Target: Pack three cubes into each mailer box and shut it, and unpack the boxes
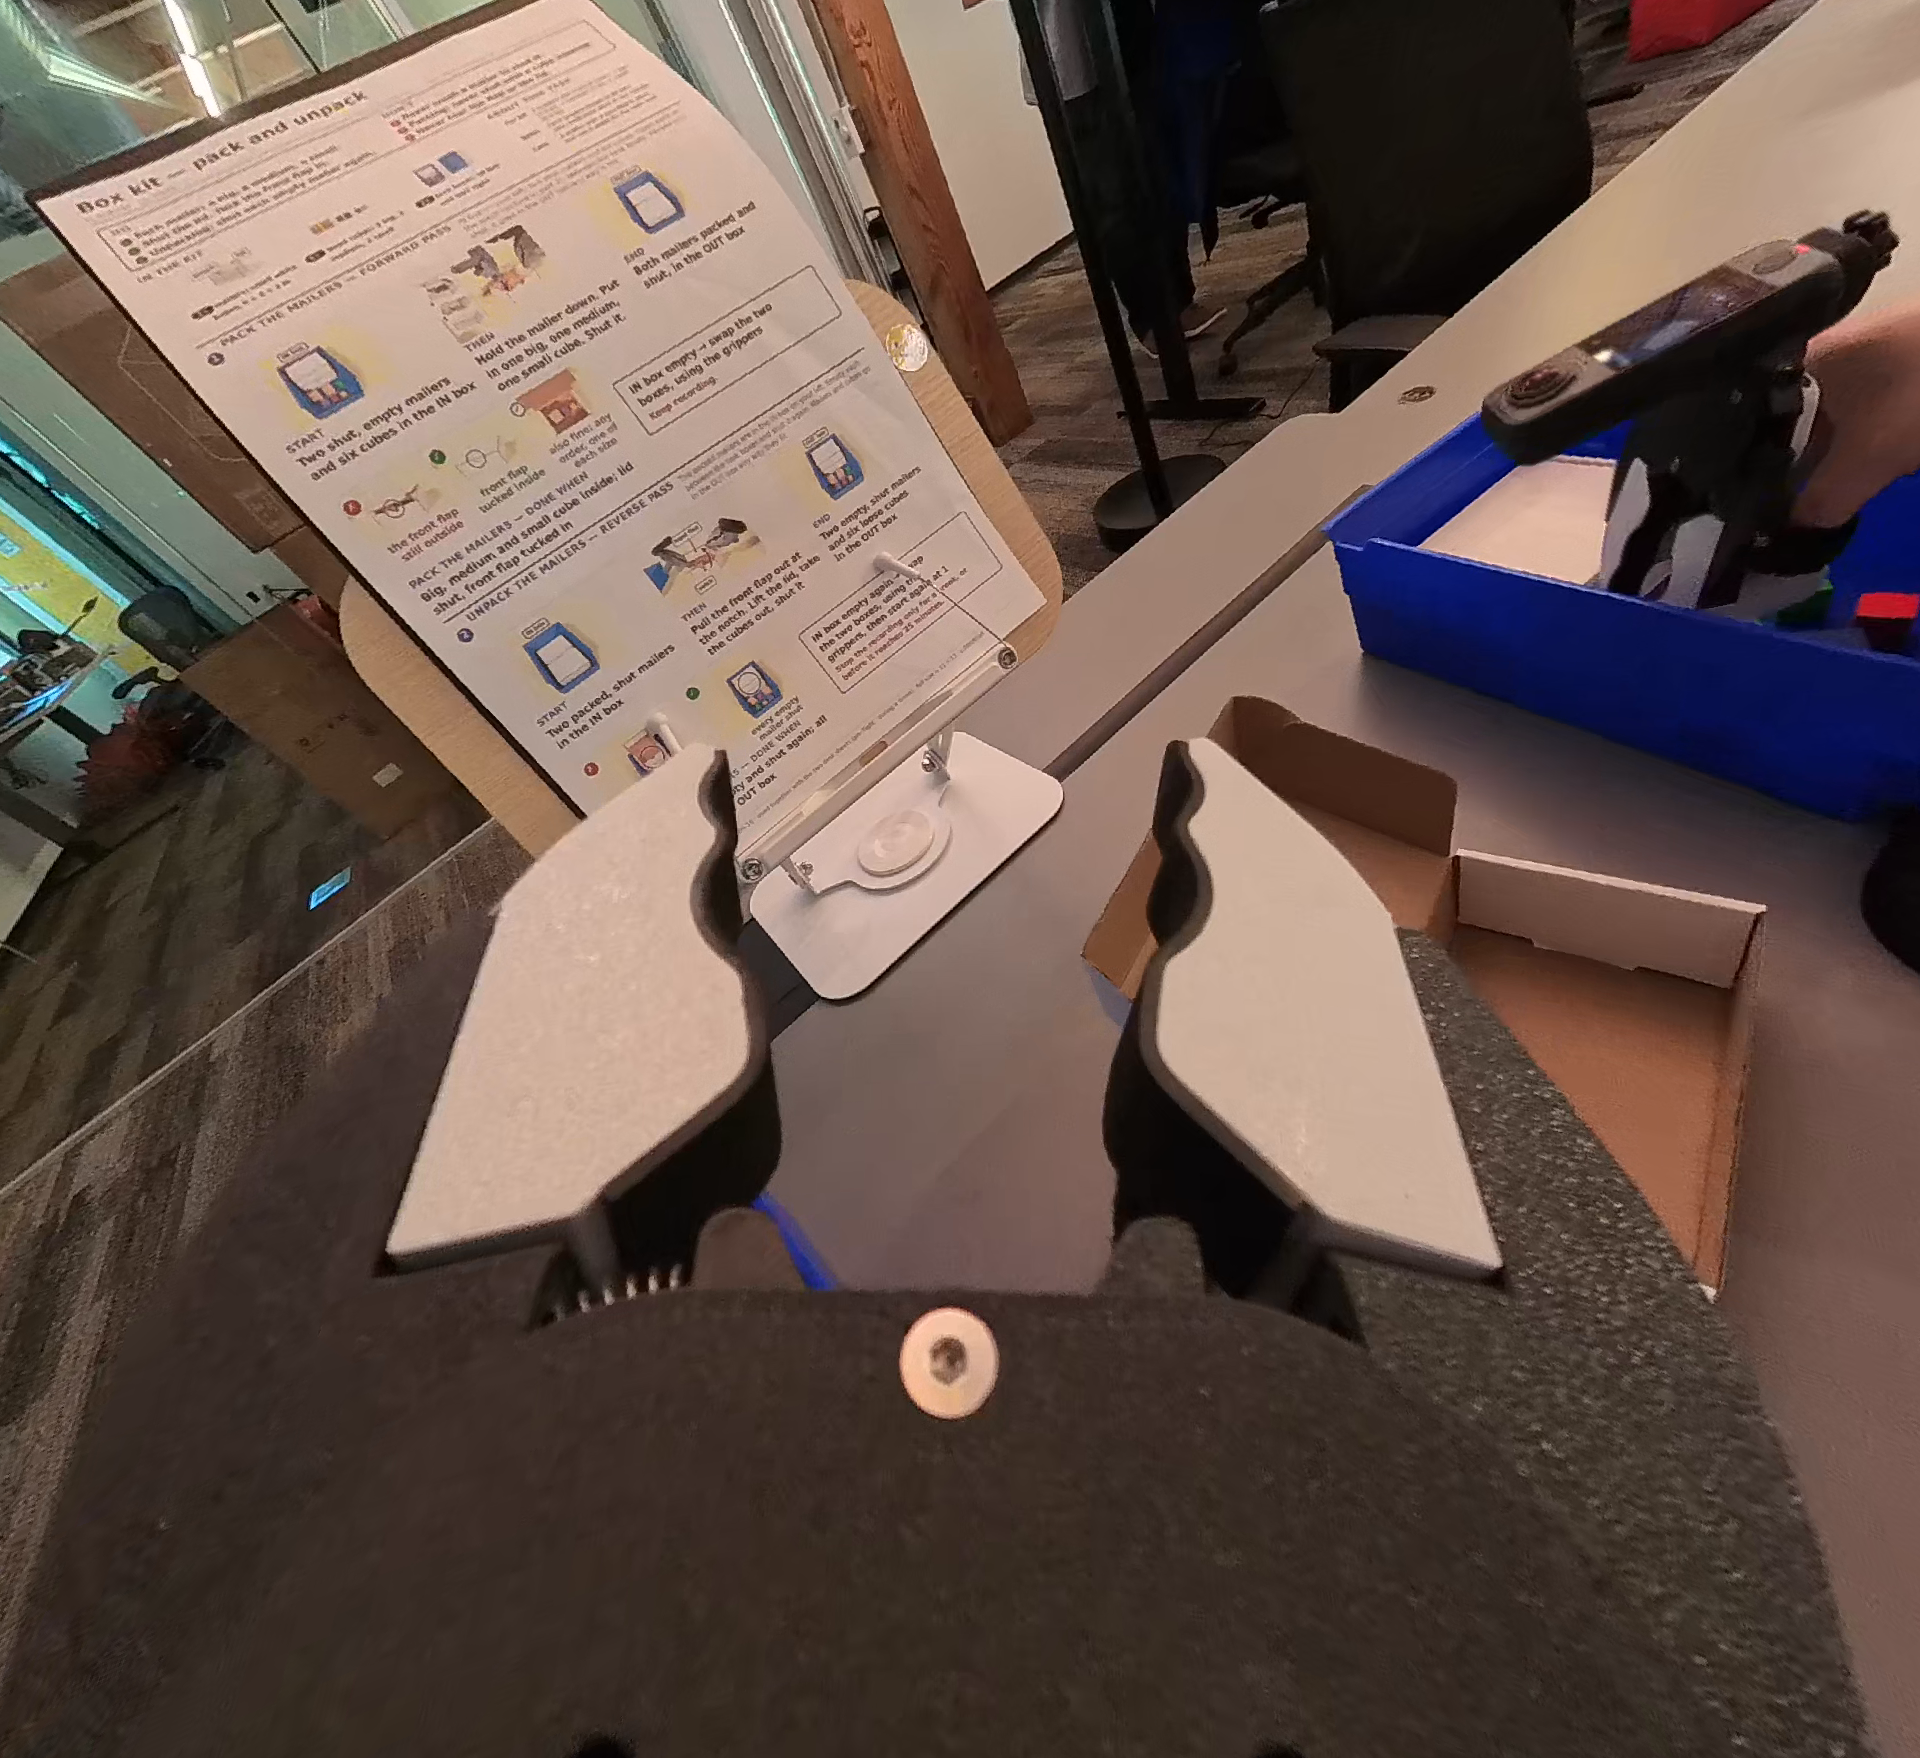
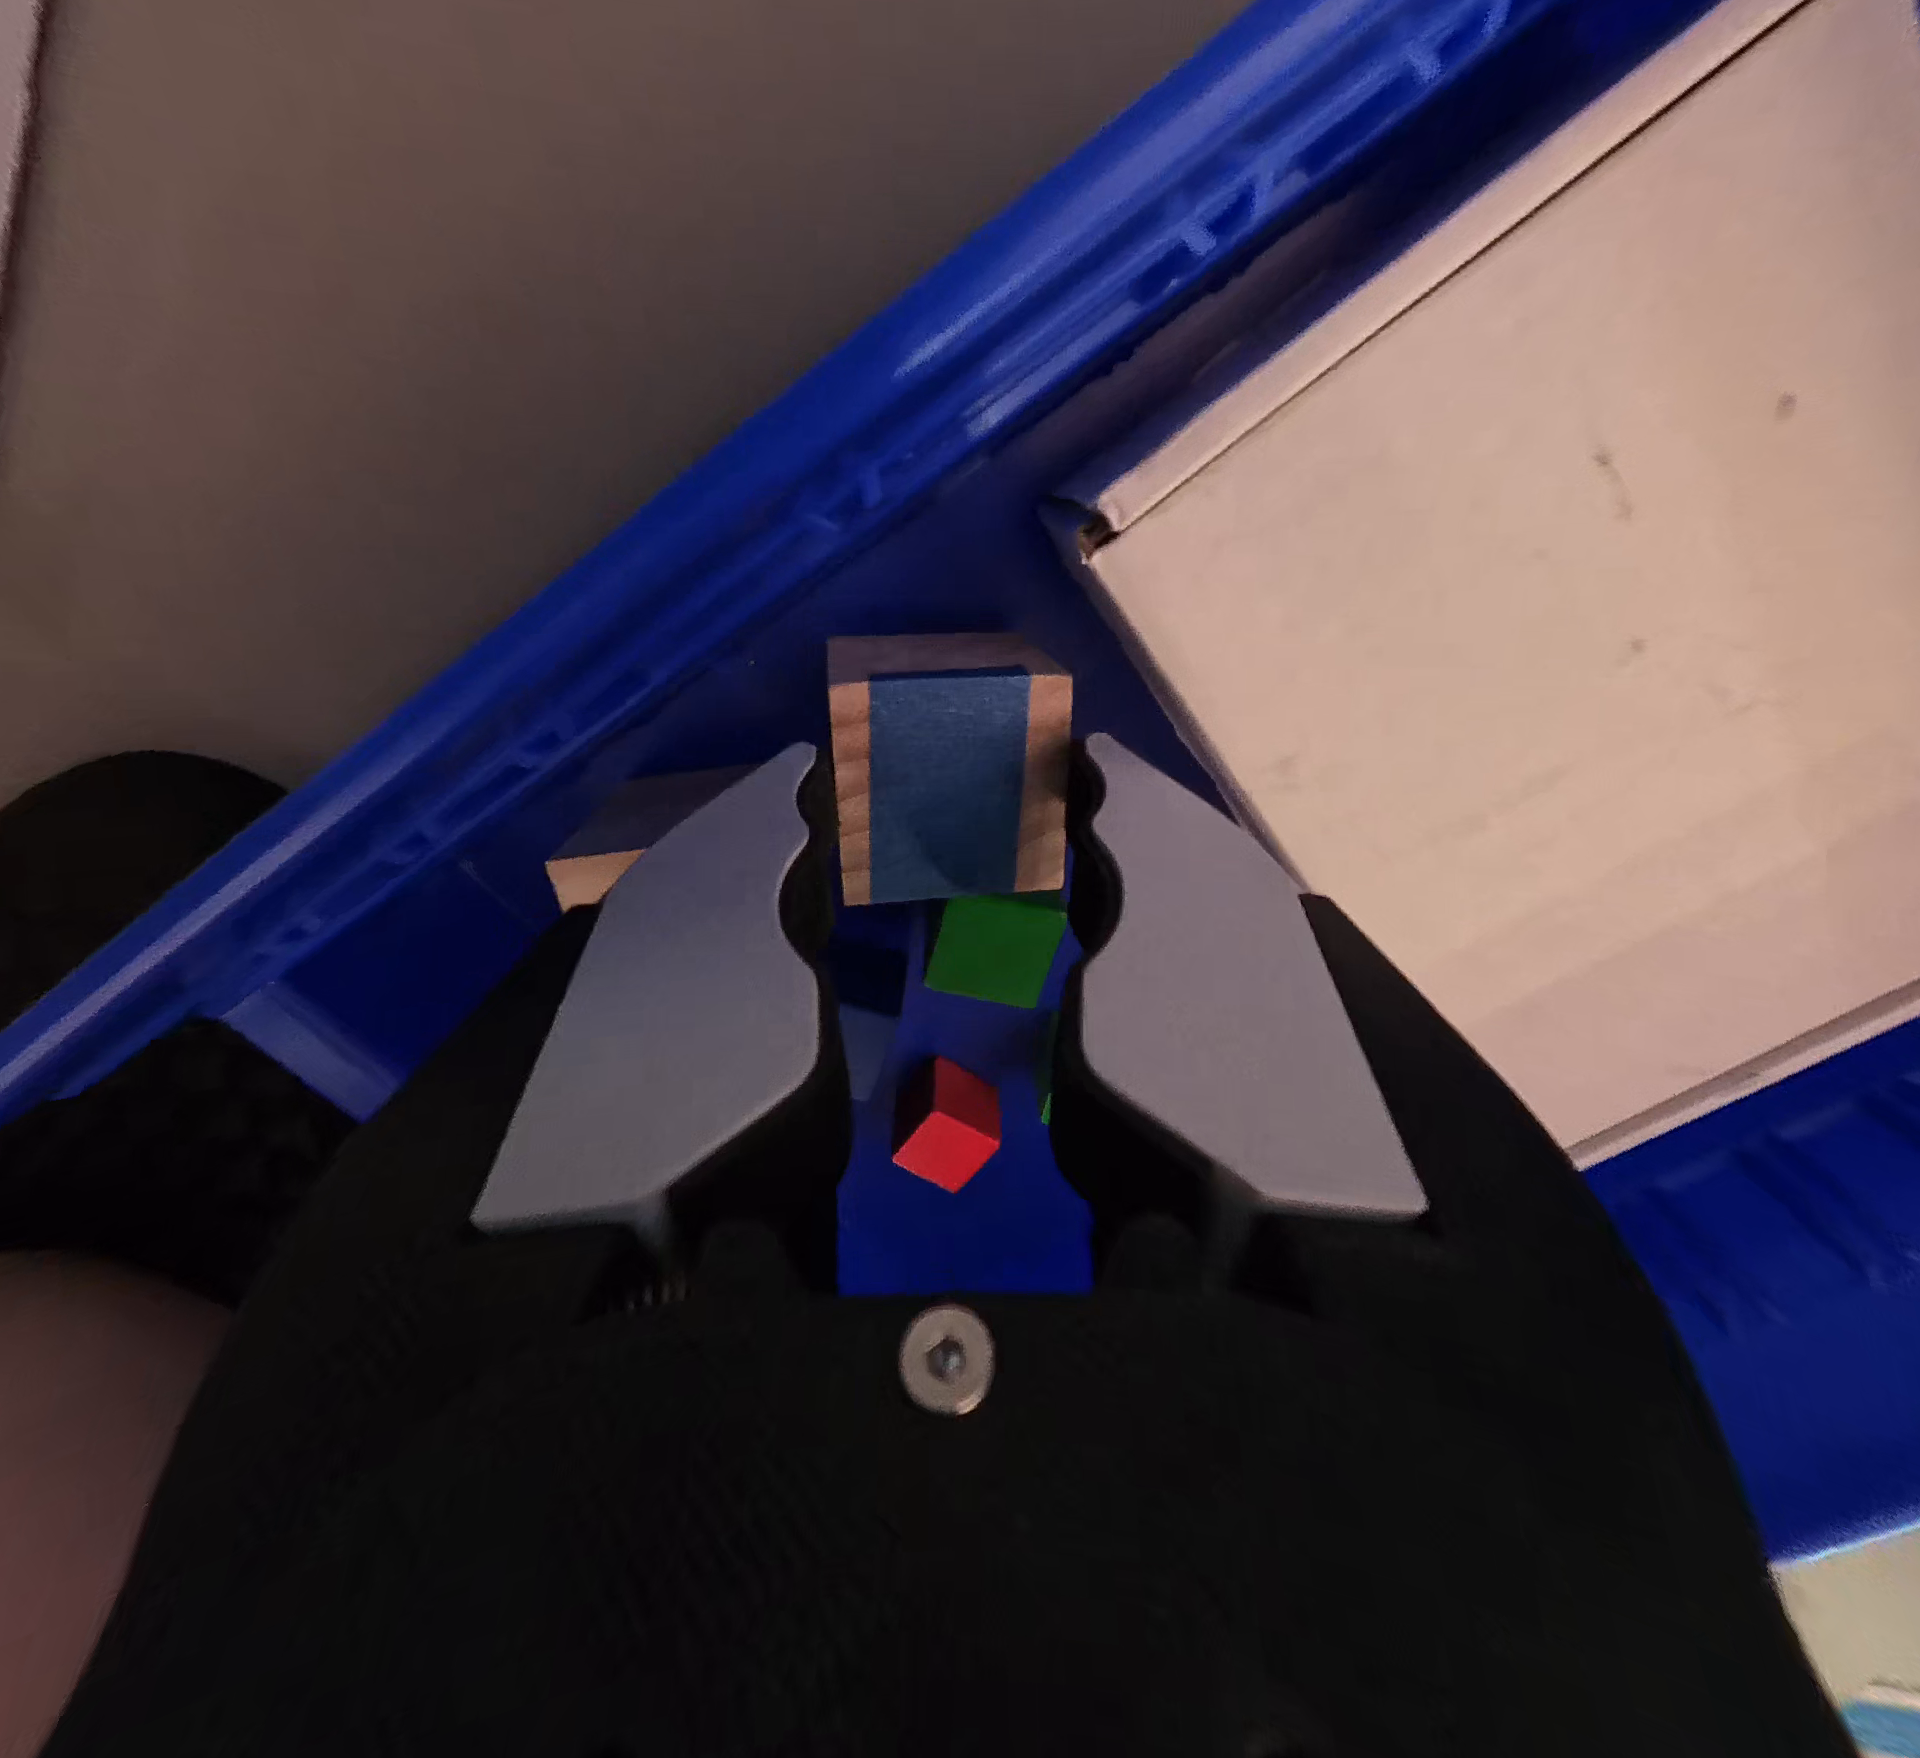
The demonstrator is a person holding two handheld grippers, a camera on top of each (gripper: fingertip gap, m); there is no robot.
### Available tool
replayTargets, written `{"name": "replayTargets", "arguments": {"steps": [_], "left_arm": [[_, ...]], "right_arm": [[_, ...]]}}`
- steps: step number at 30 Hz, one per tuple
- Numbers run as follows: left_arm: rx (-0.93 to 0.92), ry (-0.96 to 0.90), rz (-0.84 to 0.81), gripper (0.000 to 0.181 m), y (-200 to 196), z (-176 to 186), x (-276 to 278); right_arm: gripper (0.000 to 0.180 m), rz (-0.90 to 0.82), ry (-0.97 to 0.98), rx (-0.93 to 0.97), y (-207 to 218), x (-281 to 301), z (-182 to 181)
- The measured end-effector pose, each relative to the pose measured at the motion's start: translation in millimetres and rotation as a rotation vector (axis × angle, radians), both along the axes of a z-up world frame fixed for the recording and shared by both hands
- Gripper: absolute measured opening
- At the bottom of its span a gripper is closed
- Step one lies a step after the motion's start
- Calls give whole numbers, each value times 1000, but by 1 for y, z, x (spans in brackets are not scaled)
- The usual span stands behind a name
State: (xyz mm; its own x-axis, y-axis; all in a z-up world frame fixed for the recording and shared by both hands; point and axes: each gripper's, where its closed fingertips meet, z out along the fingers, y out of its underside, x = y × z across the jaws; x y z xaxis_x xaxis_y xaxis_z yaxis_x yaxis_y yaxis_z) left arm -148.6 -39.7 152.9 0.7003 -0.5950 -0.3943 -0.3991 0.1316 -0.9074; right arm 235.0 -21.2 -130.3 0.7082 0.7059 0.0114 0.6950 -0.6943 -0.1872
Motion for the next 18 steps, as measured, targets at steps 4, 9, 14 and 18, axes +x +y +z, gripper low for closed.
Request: {"name": "replayTargets", "arguments": {"steps": [4, 9, 14, 18], "left_arm": [[-9, 9, 7, 78, 1, -2, -1], [-22, 12, 2, 78, 2, -5, 0], [-149, 37, 34, 74, 9, -26, -2], [-350, 67, 15, 67, 13, -58, 2]], "right_arm": [[44, -40, -32, 6, 4, 5, -3], [53, -65, -64, 33, 5, 7, 3], [53, -123, -130, 210, 9, 15, 53], [53, -94, -101, 462, 15, -8, 114]]}}
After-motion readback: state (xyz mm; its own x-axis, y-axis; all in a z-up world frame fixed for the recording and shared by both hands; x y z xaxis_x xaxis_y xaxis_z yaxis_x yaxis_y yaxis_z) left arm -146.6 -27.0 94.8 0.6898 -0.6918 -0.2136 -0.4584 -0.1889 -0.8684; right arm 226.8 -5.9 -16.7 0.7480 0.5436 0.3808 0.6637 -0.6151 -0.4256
